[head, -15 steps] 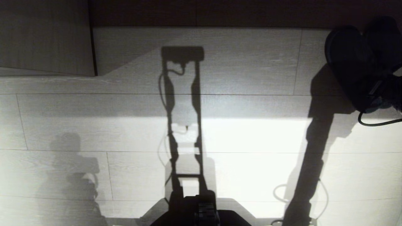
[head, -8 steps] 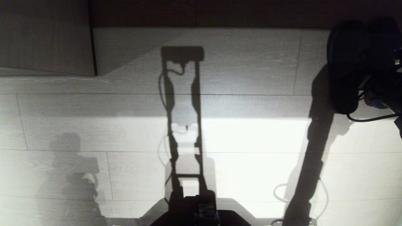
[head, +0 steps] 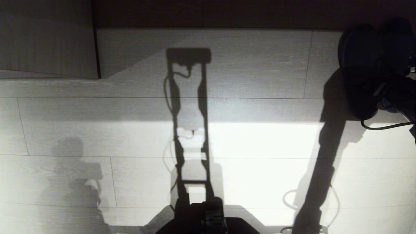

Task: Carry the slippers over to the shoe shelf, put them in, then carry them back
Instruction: Pick up the slippers on the floor

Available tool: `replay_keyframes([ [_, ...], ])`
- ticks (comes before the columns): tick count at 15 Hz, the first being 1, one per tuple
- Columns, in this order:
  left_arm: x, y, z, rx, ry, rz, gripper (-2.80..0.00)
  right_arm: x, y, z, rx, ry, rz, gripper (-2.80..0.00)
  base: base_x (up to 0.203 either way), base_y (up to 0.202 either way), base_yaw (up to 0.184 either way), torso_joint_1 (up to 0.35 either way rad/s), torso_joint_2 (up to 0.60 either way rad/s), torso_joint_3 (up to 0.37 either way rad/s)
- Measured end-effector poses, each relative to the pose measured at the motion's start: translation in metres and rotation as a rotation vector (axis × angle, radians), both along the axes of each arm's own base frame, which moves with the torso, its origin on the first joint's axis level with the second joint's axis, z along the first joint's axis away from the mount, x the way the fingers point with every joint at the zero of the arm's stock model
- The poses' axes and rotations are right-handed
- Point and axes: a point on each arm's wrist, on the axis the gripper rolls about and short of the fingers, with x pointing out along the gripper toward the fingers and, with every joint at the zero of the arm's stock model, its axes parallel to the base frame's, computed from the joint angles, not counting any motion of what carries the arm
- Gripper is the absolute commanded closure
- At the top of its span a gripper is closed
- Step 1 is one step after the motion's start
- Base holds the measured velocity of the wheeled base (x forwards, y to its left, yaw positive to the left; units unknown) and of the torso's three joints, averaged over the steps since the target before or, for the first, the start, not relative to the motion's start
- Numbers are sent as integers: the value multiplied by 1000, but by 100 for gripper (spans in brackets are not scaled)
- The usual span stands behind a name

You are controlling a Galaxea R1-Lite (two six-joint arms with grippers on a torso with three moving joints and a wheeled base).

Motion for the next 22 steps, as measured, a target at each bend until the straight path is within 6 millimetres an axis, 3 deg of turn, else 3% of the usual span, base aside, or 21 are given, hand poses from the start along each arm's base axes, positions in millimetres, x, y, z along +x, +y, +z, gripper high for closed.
replay_keyframes([
  [8, 0, 0, 0, 0, 0, 0, 0, -5, -21, -10, 7, 30, -58, -280, 0, 0, 0, 0, 0, 0],
  [12, 0, 0, 0, 0, 0, 0, 0, 2, -19, 8, -4, -78, -35, -280, 0, 0, 0, 0, 0, 0],
  [22, 0, 0, 0, 0, 0, 0, 0, 24, -17, 22, -48, -173, 7, -280, 0, 0, 0, 0, 0, 0],
])
